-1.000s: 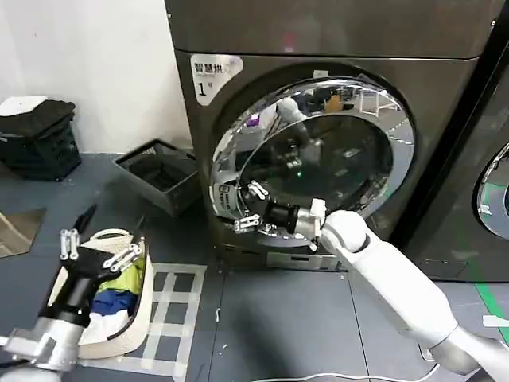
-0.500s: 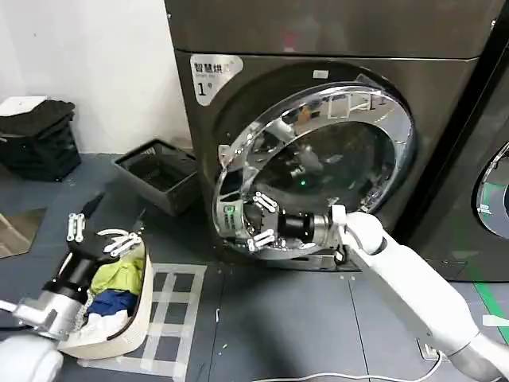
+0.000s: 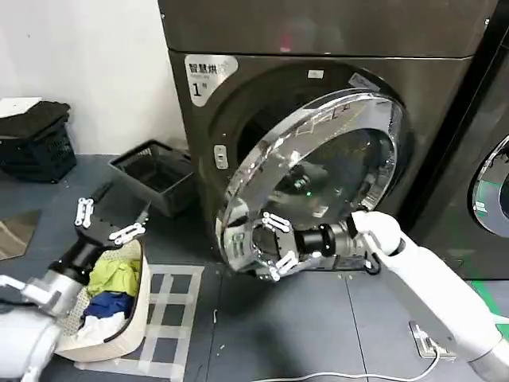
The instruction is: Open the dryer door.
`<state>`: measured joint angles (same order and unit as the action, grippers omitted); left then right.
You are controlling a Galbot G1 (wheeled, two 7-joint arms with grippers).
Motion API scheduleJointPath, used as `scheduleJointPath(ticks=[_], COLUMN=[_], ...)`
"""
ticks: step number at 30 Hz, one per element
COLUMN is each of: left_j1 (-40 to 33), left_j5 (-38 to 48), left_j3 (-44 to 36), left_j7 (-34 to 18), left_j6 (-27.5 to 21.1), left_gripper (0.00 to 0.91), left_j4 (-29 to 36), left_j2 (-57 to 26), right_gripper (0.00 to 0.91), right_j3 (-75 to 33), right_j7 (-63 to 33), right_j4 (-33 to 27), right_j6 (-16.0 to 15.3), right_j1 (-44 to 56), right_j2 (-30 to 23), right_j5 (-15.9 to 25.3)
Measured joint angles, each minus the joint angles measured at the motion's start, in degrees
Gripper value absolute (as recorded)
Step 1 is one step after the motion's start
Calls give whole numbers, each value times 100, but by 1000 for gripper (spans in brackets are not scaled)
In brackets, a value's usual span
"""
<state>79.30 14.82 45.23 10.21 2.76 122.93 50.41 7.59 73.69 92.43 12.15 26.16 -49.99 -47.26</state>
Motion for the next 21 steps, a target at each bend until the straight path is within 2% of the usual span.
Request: scheduleJointPath(ticks=[11,21], left_j1=[-894,-1929], left_j5=[51,16], left_j3=[-721,-1810], left_j7=[303,550], left_j6=[242,538], left_gripper=[907,907], left_j4=[-627,-1238], left_j2=[-758,-1176], right_gripper=[907,907], right_j3=[-209,-558], right_j7=[421,513], right_j4=[438,590], right_j6=[-41,-71], right_j1=[206,506], right_j2=[560,1081], right_j5=[-194,-217])
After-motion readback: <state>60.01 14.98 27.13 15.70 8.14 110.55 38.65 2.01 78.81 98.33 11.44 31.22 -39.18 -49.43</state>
